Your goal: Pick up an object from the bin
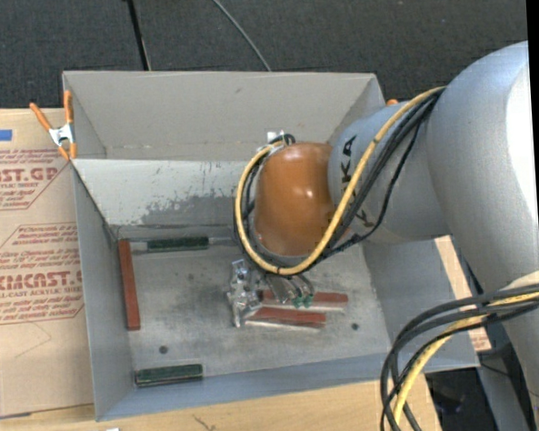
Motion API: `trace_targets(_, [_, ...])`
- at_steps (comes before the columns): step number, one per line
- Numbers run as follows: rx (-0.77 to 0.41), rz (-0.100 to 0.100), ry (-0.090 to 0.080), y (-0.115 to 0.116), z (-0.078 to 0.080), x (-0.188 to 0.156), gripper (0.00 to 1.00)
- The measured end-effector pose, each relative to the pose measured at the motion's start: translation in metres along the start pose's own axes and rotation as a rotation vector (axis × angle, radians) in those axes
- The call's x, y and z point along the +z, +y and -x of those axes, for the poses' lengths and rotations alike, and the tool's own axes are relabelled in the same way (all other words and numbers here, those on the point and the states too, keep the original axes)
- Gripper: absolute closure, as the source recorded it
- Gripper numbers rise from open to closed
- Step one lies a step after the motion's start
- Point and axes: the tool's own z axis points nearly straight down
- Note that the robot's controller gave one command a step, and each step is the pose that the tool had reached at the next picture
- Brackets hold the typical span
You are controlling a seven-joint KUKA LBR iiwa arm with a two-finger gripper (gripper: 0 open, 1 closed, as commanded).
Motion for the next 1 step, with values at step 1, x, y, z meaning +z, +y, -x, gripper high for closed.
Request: trace_targets(1, [-0.016, 0.000, 0.007, -0.0029, -0.0143, -0.0608, 1.00])
